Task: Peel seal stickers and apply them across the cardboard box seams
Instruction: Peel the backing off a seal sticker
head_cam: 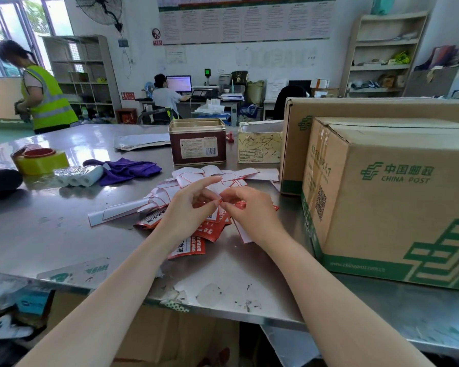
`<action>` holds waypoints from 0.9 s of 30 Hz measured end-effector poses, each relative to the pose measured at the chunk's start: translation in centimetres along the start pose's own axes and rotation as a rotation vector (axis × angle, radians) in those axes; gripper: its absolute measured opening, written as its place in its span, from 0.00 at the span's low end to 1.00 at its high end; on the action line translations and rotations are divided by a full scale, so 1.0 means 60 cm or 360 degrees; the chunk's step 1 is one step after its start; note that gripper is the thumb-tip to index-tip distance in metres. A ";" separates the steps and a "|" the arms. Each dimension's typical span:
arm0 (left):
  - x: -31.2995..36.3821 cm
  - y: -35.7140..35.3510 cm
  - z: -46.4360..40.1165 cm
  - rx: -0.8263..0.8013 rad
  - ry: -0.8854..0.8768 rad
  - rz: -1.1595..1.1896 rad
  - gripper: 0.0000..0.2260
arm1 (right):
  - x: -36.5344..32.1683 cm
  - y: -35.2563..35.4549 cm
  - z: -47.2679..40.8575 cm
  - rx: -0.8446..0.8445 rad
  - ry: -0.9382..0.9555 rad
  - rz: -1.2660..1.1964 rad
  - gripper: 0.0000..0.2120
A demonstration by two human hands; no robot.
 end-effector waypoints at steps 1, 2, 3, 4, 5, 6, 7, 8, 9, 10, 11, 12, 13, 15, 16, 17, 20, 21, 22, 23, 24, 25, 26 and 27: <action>0.001 0.000 0.001 -0.0002 -0.0020 0.0005 0.20 | -0.001 0.000 0.001 -0.0002 0.0016 0.0000 0.10; 0.001 0.000 0.001 -0.0005 -0.0035 0.0011 0.20 | -0.002 0.001 0.002 -0.0003 0.0029 0.0007 0.10; 0.002 0.000 0.002 -0.0006 -0.0042 0.0014 0.20 | -0.003 0.002 0.002 0.0000 0.0034 0.0014 0.09; 0.003 -0.001 0.002 -0.0003 -0.0046 0.0019 0.20 | -0.004 0.002 0.003 0.0002 0.0033 0.0023 0.10; 0.003 -0.001 0.002 0.0003 -0.0052 0.0030 0.19 | -0.005 0.002 0.002 0.0005 0.0031 0.0037 0.10; 0.003 -0.001 0.003 0.0012 -0.0061 0.0038 0.19 | -0.005 0.002 0.002 0.0008 0.0036 0.0060 0.10; 0.003 -0.001 0.002 0.0022 -0.0071 0.0037 0.19 | -0.005 0.001 0.001 0.0015 0.0047 0.0084 0.10; 0.002 -0.001 0.002 0.0033 -0.0081 0.0021 0.18 | -0.004 0.001 0.000 0.0022 0.0056 0.0101 0.10; 0.002 -0.001 0.002 0.0040 -0.0092 -0.0005 0.18 | -0.004 0.000 -0.001 0.0027 0.0060 0.0108 0.09; 0.002 -0.002 0.002 0.0046 -0.0103 -0.0037 0.18 | -0.004 0.000 0.000 0.0028 0.0060 0.0110 0.09; 0.001 -0.002 0.002 0.0053 -0.0114 -0.0069 0.18 | -0.004 0.000 0.000 0.0025 0.0062 0.0110 0.09; 0.001 -0.002 0.002 0.0062 -0.0123 -0.0095 0.18 | -0.004 0.001 0.001 0.0016 0.0065 0.0109 0.09; 0.000 -0.001 0.002 0.0070 -0.0130 -0.0113 0.18 | -0.004 0.001 0.001 0.0002 0.0066 0.0107 0.09; 0.000 -0.001 0.002 0.0077 -0.0143 -0.0135 0.17 | -0.004 0.002 0.002 -0.0017 0.0063 0.0102 0.09; 0.000 -0.001 0.002 0.0075 -0.0148 -0.0138 0.17 | -0.003 0.002 0.002 -0.0017 0.0061 0.0104 0.09; 0.000 -0.001 0.001 0.0071 -0.0149 -0.0138 0.17 | -0.003 0.002 0.002 -0.0015 0.0058 0.0115 0.09; 0.000 -0.002 0.000 0.0067 -0.0148 -0.0150 0.17 | 0.000 0.000 0.001 -0.0014 0.0048 0.0165 0.09; 0.000 -0.002 0.001 0.0068 -0.0155 -0.0161 0.17 | 0.001 -0.001 0.001 -0.0012 0.0049 0.0182 0.09; 0.000 -0.002 0.001 0.0066 -0.0165 -0.0172 0.17 | 0.001 -0.001 0.002 -0.0008 0.0051 0.0198 0.09; 0.001 -0.002 0.001 0.0062 -0.0175 -0.0184 0.17 | 0.001 -0.002 0.002 -0.0005 0.0055 0.0210 0.09; 0.002 -0.003 0.002 0.0058 -0.0184 -0.0192 0.17 | 0.001 -0.002 0.002 -0.0003 0.0060 0.0215 0.09; 0.002 -0.003 0.002 0.0056 -0.0192 -0.0196 0.17 | 0.002 -0.002 0.002 -0.0001 0.0062 0.0214 0.09; 0.003 -0.003 0.002 0.0057 -0.0197 -0.0194 0.17 | 0.002 -0.002 0.002 0.0001 0.0060 0.0208 0.09; 0.003 -0.003 0.002 0.0059 -0.0196 -0.0192 0.17 | 0.002 -0.002 0.002 0.0003 0.0056 0.0202 0.09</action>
Point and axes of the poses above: each hand's wrist, its own z-axis away from the middle knuckle, its own y-axis out of the back of the hand, x = y × z, the point moved 2 cm from there along -z, towards the middle knuckle, and after that the axes turned 4 degrees about y, right-handed, at the moved point
